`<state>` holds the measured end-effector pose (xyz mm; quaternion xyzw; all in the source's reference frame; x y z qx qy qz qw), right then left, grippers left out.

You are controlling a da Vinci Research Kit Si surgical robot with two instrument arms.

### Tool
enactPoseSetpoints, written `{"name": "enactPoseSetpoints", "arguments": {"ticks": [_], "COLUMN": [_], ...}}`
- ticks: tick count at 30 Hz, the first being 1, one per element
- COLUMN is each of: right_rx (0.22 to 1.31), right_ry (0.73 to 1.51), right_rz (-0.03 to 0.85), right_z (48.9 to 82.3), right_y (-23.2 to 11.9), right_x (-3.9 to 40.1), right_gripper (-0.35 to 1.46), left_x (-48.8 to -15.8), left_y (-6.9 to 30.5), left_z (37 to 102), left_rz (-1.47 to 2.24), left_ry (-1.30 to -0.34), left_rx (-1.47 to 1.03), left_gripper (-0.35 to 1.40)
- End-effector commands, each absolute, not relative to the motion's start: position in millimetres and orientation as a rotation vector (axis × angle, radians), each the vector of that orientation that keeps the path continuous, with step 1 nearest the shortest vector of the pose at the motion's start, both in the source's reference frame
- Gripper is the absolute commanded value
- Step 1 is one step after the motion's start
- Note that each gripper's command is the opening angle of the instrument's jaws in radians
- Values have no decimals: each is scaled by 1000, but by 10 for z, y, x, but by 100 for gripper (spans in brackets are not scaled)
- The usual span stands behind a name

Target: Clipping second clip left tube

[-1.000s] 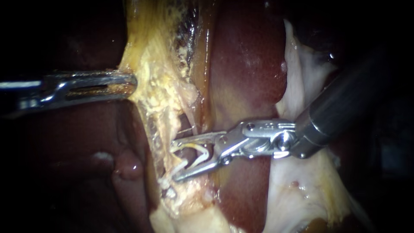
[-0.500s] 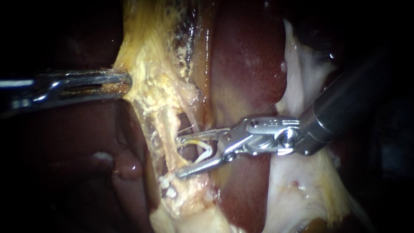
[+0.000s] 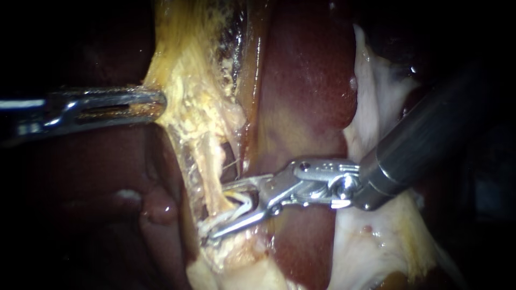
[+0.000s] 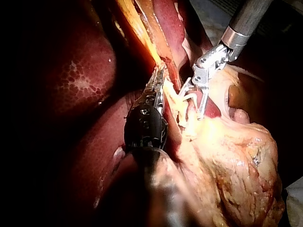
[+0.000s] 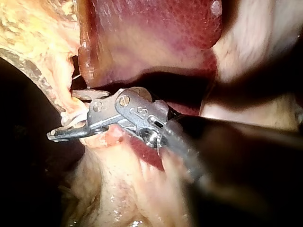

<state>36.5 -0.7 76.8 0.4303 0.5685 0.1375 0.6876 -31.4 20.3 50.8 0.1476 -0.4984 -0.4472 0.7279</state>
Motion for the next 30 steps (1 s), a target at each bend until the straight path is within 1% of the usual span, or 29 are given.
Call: {"name": "enactPoseSetpoints", "arguments": {"ticks": [1,6,10,11,12,14,15,19,23,30], "right_rx": [961,973,973,966,961,939,928,904,902,911], "right_ry": [1271,1302,1302,1302,1305,1296,1291,1261,1258,1258], "right_rz": [312,327,327,333,338,353,361,371,372,365], "right_z": [768,769,769,769,769,771,772,780,785,783], "right_y": [-7,-6,-7,-7,-7,-6,-5,-1,2,0], "right_x": [366,371,370,369,368,365,364,358,355,355], "right_gripper": [49,42,25,18,6,-27,-35,-35,-35,-35], "left_x": [-315,-317,-317,-317,-317,-317,-317,-317,-317,-317], "left_y": [203,202,202,202,202,202,202,202,202,202], "left_z": [508,511,512,512,512,512,512,512,512,513], "left_rz": [-985,-985,-984,-984,-984,-984,-984,-984,-984,-984], "left_ry": [-1099,-1099,-1099,-1099,-1099,-1099,-1099,-1099,-1099,-1099], "left_rx": [324,322,322,322,322,322,322,322,322,323], "left_gripper": [-35,-35,-35,-35,-35,-35,-35,-35,-35,-35]}}
